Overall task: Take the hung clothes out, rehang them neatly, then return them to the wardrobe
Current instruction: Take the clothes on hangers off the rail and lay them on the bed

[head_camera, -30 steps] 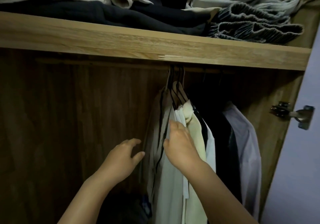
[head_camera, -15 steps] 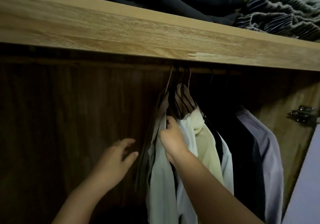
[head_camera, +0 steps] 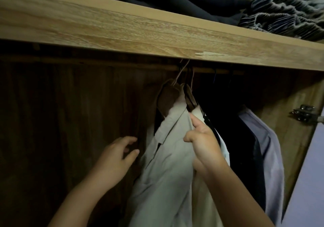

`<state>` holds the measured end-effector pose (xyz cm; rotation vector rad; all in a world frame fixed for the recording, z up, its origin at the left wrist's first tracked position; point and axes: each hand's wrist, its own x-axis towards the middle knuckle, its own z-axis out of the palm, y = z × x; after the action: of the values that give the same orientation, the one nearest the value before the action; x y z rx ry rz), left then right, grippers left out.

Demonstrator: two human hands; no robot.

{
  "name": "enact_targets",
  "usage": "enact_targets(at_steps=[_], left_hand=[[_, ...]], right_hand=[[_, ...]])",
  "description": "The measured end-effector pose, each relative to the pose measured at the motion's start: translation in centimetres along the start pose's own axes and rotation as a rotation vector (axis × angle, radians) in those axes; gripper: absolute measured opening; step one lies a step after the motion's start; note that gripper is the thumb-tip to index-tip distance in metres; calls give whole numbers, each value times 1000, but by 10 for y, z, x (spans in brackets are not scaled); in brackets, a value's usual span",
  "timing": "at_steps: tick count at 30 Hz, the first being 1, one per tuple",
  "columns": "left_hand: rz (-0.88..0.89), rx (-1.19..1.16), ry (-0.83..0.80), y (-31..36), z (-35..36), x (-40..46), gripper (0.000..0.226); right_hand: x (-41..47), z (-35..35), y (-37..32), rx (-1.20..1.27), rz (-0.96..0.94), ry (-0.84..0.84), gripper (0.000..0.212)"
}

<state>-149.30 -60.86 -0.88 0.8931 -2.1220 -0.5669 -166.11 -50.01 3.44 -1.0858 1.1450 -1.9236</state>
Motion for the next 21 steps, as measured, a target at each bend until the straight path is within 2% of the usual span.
enact_targets(at_steps=[6, 13, 17, 21], left_hand=[[62, 20, 32, 25, 11, -4, 34], [147, -29, 141, 87, 44, -26, 55], [222, 30, 63, 125, 69, -40, 46], [300, 13, -127, 161, 104, -68, 27]], right_hand=[[-57, -64, -36, -160, 60, -200, 72], [-133, -144, -93, -333, 197, -223, 70], [-181, -183, -117, -295, 265, -203, 67], [-234, -221, -138, -248, 300, -139, 64]])
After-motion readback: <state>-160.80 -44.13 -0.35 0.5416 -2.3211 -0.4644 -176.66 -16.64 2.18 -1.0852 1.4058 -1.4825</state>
